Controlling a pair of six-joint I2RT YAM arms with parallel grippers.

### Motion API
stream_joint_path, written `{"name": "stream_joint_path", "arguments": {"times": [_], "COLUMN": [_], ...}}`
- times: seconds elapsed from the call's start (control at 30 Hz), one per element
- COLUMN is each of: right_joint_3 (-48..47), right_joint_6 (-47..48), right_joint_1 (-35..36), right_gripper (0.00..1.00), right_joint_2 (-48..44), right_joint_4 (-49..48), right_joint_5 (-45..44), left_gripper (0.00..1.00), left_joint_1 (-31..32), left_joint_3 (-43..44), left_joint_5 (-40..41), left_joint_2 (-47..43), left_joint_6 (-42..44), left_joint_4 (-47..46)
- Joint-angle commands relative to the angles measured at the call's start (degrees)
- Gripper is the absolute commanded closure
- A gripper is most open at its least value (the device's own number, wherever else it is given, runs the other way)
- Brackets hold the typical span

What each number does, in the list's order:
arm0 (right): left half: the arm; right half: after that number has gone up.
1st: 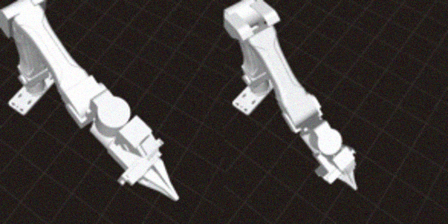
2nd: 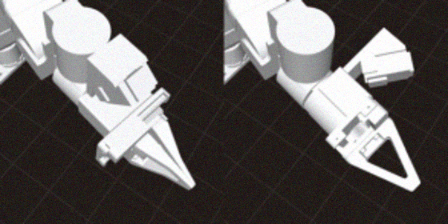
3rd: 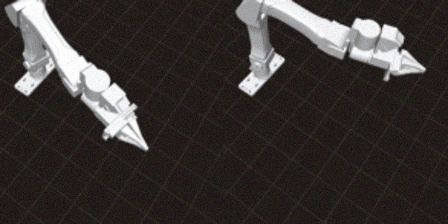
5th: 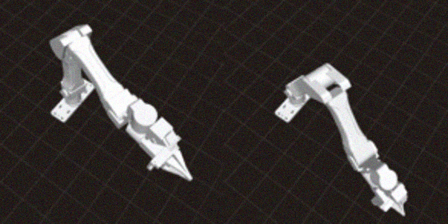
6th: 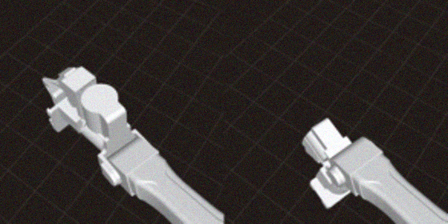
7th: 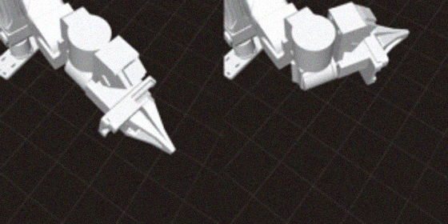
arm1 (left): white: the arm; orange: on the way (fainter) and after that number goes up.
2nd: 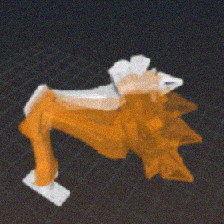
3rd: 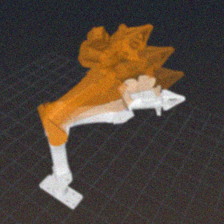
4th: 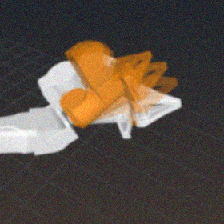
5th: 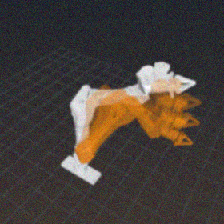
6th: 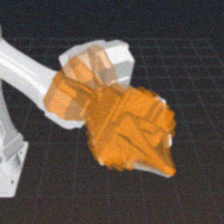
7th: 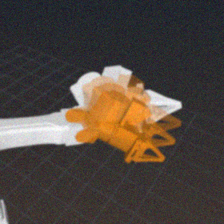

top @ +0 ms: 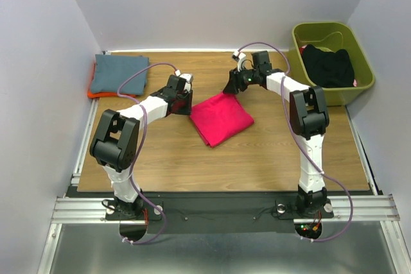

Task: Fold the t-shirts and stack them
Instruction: Fold the tshirt

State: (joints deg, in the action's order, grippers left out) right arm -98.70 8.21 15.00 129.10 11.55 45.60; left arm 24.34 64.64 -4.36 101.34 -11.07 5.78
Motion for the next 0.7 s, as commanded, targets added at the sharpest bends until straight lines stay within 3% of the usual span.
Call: {"name": "stream_joint_path", "arguments": {"times": [0.0,0.1,0.2,0.3,0.4,0.47,0.67], "right_joint_3": [-3.0,-3.1,-2.7,-2.2,-1.6,-1.1,1.1], "right_joint_6": [1.7,1.9,1.9,1.9,2.1,2.2,2.5], "right_joint_1": [0.1,0.1,0.1,0.2,0.1,0.1,0.0], "right_gripper": [0.47,0.5,0.62,0.82,0.93,0.96,0.99], "right_joint_2": [1.0,1.1,0.7,-0.6,-2.4,-3.6,-8.4], "right_joint_4": [-0.4,0.2,0.5,0.6,0.6,0.5,0.4], "right_joint_5": [2.9,3.6,3.9,3.5,2.1,1.0,-2.6], "left_gripper": [0.64,0.66,0.75,0.83,0.94,1.0,1.0], "left_joint_1": [0.3,0.2,0.3,0.3,0.4,0.4,1.5], "left_joint_3": [2.4,2.7,2.8,2.9,3.0,3.0,3.1], "left_joint_5": [-0.2,-0.7,-1.4,-1.5,-1.6,-1.8,-2.5], "left_joint_2": [-0.3,-0.2,-0.3,-0.9,-2.1,-3.3,-6.1], "left_joint_6": [1.3,1.5,1.8,2.5,3.2,3.4,4.4], "left_joint_4": [-0.5,-0.5,-0.5,-0.4,-0.3,-0.4,-0.9]}}
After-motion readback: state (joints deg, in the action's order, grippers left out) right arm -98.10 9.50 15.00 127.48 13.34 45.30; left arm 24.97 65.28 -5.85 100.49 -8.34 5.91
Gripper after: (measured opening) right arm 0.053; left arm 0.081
